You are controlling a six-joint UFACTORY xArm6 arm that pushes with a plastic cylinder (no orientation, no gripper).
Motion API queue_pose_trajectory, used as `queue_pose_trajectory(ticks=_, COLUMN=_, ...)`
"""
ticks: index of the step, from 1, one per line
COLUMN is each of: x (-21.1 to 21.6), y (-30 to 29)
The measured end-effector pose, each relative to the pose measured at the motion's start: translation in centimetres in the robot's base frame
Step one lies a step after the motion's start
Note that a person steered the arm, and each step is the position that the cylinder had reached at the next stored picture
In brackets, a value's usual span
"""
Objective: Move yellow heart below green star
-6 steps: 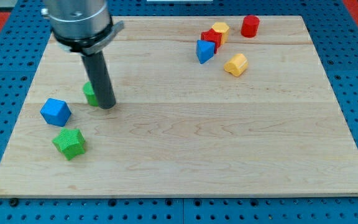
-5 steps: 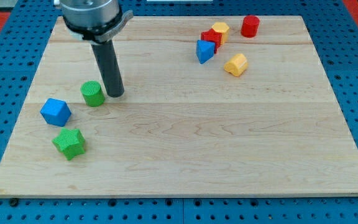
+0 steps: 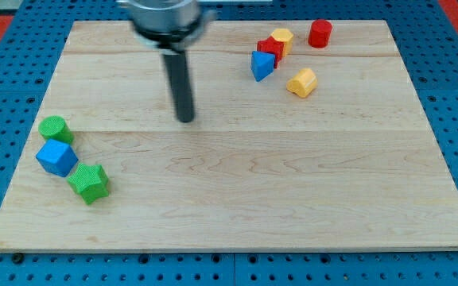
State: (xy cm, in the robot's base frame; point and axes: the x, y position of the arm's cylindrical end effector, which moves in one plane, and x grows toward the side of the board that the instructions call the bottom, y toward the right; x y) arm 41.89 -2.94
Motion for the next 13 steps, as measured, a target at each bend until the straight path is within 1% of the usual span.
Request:
queue_pose_trajectory(ticks=1, x=-0.5, y=12.3)
queue_pose_trajectory(ticks=2, x=-2.0, y=23.2)
queue_pose_trajectory(ticks=3, x=-5.9, y=25.4)
queue_pose_trajectory(ticks=4, x=-5.9, y=18.0)
queue_pose_trajectory(ticks=5, x=-8.8, y=16.8)
queue_pose_trajectory(ticks=6, x=-9.5, y=13.6)
queue_pose_trajectory(ticks=7, x=-6.4, y=5.1)
queue_pose_trajectory(ticks=8, x=-2.4, y=2.4)
queue_pose_trajectory(ticks=9, x=-4.6, y=5.3)
queue_pose_trajectory(ticks=10, x=-7.3, y=4.2)
queue_pose_trajectory(ticks=11, x=-8.7, y=9.6)
queue_pose_trajectory(ticks=12, x=-3.9, y=8.9)
queue_pose_trajectory(ticks=13, x=0.1, y=6.4)
